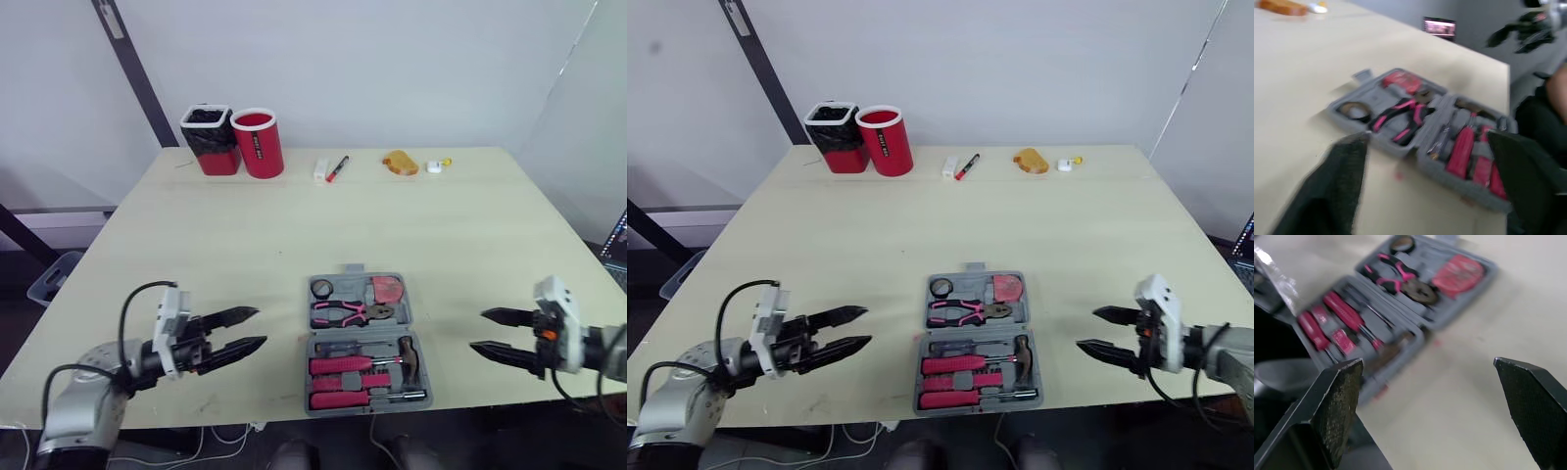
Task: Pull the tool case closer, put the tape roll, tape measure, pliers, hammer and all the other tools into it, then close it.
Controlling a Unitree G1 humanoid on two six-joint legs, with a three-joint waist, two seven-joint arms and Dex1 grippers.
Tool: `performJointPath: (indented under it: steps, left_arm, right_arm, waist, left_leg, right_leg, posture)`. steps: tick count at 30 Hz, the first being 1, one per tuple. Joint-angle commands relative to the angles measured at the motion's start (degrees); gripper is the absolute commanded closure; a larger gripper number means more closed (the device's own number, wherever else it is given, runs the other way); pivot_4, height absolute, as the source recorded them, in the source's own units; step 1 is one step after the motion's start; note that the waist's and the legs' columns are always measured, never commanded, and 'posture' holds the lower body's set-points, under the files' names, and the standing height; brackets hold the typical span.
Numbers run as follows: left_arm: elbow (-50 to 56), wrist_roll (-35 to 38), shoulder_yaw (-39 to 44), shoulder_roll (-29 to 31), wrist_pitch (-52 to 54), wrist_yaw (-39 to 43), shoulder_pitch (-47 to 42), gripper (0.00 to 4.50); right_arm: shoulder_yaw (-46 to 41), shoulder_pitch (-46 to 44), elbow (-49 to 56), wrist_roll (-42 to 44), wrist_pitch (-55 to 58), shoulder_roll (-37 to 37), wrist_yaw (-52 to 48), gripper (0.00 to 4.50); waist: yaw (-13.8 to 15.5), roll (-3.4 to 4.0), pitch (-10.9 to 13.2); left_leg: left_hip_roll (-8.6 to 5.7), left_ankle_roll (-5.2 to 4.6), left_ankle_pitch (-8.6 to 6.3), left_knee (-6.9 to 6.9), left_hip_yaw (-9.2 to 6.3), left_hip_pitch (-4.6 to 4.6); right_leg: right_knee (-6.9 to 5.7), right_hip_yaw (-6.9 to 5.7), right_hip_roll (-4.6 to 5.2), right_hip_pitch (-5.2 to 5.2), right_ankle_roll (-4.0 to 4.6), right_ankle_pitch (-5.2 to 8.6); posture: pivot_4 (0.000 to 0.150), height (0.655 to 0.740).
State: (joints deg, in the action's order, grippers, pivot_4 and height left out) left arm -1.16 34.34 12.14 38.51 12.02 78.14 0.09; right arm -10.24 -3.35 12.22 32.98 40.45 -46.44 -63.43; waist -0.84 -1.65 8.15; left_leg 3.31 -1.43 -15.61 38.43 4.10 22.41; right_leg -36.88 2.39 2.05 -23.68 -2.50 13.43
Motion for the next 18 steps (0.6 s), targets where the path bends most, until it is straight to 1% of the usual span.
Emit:
performJointPath:
  steps: [1,2,3,5,10,18]
  left_arm:
    - [0.34,-2.13,-4.63,-1.62,-2.95,2.1,-2.03,3.07]
    - [-0.36,-3.37,-6.04,-2.27,-3.81,2.0,-2.77,3.23]
    - [-0.99,-4.35,-7.18,-2.84,-4.72,2.05,-3.38,3.55]
    - [-2.27,-6.27,-8.98,-4.11,-6.55,1.53,-4.62,4.45]
    - [-5.45,-10.15,-13.55,-6.2,-11.08,2.34,-6.08,4.45]
    - [-14.48,-16.45,-18.03,-9.9,-18.97,1.04,-9.17,4.45]
  right_arm:
    - [6.34,-8.91,-3.74,-0.6,5.74,2.09,2.71,0.0]
    - [8.08,-11.57,-5.16,-0.41,7.94,3.01,3.22,0.0]
    - [9.28,-13.92,-6.88,-0.72,9.45,4.14,4.3,0.0]
    - [12.24,-18.19,-10.8,-2.04,11.32,5.41,4.64,0.0]
    - [18.71,-26.57,-22.31,-6.93,10.25,7.87,3.74,0.0]
    - [23.55,-38.77,-43.14,-13.1,7.31,15.13,1.46,0.0]
  waist:
    - [0.07,-0.01,0.0]
    - [0.08,-0.01,0.0]
    - [0.09,0.0,0.01]
    - [0.16,0.0,0.01]
    - [0.38,0.0,0.0]
    - [-0.02,0.03,0.0]
  left_leg:
    - [0.0,0.0,0.0,0.0,0.01,0.01]
    - [-0.01,0.0,0.0,0.0,0.01,0.02]
    - [-0.02,0.0,0.0,0.0,0.0,0.03]
    - [-0.03,-0.01,0.0,0.01,-0.01,0.05]
    - [-0.03,-0.01,0.0,0.0,-0.04,0.29]
    - [-0.04,-0.02,0.01,0.03,-0.03,0.25]
  right_leg:
    - [0.0,0.0,0.0,-0.01,0.0,0.0]
    - [0.01,-0.02,-0.03,0.0,0.01,0.0]
    - [0.01,-0.02,-0.03,0.0,0.01,0.0]
    - [0.01,-0.01,-0.05,-0.01,0.02,-0.01]
    - [0.08,-0.05,-0.05,-0.14,-0.08,-0.06]
    - [0.01,-0.05,-0.07,-0.14,-0.19,-0.13]
  posture:
    - [0.15,0.74]
    - [0.15,0.74]
    - [0.15,0.74]
    - [0.15,0.74]
    - [0.15,0.74]
    - [0.15,0.74]
